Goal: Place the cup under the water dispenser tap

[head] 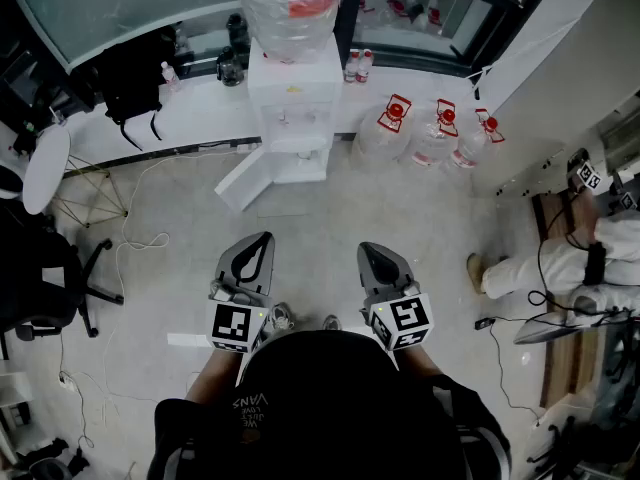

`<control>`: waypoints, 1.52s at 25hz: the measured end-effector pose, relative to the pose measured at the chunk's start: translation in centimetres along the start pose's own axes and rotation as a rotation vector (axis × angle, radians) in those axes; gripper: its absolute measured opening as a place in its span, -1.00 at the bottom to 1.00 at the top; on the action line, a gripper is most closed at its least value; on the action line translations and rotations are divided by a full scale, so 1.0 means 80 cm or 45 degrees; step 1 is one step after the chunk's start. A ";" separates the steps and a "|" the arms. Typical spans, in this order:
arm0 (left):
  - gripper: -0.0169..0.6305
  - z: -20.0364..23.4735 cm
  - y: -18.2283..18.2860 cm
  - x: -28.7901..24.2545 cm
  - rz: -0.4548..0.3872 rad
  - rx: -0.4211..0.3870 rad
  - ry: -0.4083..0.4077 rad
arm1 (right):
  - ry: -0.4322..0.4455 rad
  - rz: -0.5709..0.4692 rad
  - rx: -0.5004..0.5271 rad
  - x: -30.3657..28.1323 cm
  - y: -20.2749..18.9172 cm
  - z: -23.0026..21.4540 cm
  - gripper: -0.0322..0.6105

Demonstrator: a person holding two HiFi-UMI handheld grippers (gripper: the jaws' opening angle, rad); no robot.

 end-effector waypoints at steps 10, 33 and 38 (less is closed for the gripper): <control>-0.88 -0.037 0.005 0.051 -0.003 0.015 0.043 | 0.067 -0.090 -0.017 0.045 0.006 0.023 -0.76; -0.88 0.146 -0.043 -0.031 0.015 0.036 -0.305 | -0.245 -0.143 -0.099 -0.122 0.017 0.066 -0.76; -0.88 0.187 -0.047 -0.053 0.008 0.044 -0.436 | -0.340 -0.142 -0.117 -0.160 0.012 0.089 -0.76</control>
Point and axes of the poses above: the fingertips, and each gripper's own axes: x backward along the fingers, z to its left, y out of its top, the point moved 4 cm from there along x, backward along the fingers, and after that the axes turned 8 degrees about -z, right-handed, at the moved point
